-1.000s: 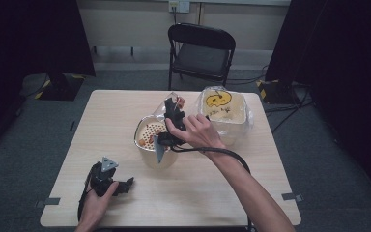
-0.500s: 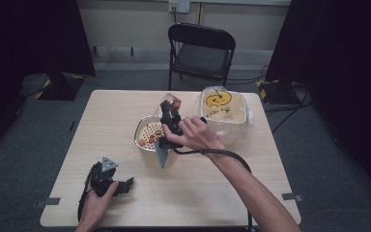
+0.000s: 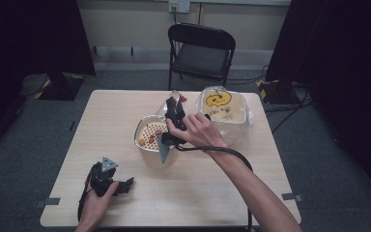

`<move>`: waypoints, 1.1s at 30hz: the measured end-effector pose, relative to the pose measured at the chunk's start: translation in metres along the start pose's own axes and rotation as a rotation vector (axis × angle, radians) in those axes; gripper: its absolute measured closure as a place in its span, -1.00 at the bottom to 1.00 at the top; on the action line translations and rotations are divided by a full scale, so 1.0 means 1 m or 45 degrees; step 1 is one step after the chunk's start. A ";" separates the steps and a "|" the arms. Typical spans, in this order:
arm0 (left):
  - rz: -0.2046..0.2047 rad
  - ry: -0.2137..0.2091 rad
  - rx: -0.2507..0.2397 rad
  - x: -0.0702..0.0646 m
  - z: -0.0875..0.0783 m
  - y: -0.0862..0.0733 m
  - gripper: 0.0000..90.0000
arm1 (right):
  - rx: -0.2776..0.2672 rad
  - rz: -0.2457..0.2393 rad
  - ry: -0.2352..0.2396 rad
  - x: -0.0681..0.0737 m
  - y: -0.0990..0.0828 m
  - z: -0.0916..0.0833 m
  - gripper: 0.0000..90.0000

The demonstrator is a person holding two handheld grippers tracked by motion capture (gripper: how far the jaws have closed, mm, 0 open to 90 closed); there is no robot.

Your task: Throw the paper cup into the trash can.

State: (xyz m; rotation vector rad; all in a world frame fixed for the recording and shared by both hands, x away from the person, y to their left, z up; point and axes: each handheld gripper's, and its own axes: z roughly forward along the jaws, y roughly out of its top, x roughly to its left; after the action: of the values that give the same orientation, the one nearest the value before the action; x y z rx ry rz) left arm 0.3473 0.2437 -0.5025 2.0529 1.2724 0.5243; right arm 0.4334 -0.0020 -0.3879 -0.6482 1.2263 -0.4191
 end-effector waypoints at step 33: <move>-0.009 -0.002 -0.006 0.000 0.000 0.000 -1.00 | -0.110 2.114 0.949 0.001 -0.093 0.033 0.32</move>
State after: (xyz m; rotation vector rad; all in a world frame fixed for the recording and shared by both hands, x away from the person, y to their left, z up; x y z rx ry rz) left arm 0.3474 0.2432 -0.5029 2.0436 1.2761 0.5221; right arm 0.4695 -0.0643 -0.3208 0.6462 2.0356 0.8754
